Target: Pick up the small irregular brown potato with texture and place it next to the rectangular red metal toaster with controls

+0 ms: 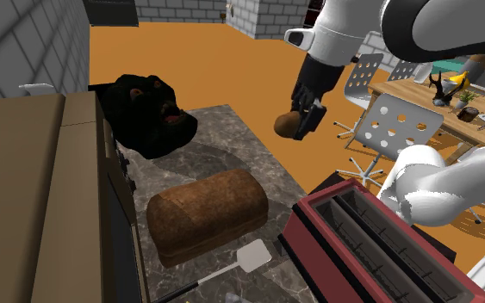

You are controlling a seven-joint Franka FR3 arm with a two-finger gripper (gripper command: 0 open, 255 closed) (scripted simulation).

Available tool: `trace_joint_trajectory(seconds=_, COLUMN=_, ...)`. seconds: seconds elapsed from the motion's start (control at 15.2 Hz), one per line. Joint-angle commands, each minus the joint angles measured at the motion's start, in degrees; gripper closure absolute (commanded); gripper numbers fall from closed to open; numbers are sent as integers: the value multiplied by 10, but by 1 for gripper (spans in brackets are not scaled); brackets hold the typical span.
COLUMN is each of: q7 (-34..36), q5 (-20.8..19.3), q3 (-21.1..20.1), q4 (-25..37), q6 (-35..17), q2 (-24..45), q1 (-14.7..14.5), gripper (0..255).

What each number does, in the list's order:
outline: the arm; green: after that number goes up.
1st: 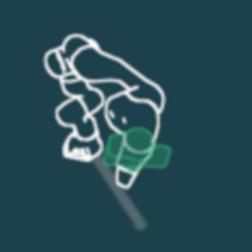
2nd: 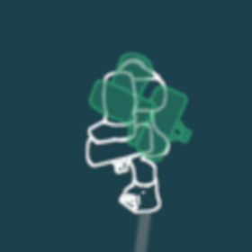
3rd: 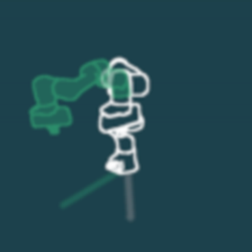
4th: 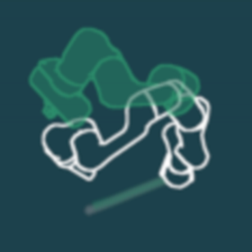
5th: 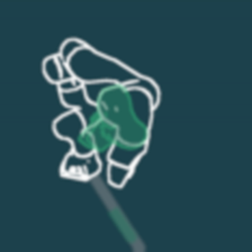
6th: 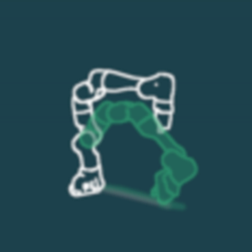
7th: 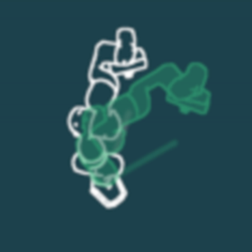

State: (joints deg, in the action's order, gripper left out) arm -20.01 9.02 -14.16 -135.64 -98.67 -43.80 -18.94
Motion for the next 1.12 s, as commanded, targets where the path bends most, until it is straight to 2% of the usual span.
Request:
trace_joint_trajectory(seconds=0.0, q7=0, q5=2, q3=-2, q4=-18, q6=-14, q2=-4, q1=-1, gripper=255)
trace_joint_trajectory(seconds=1.06, q7=-2, q5=20, q3=-21, q4=-142, q6=-135, q2=-7, q1=-10, gripper=255)
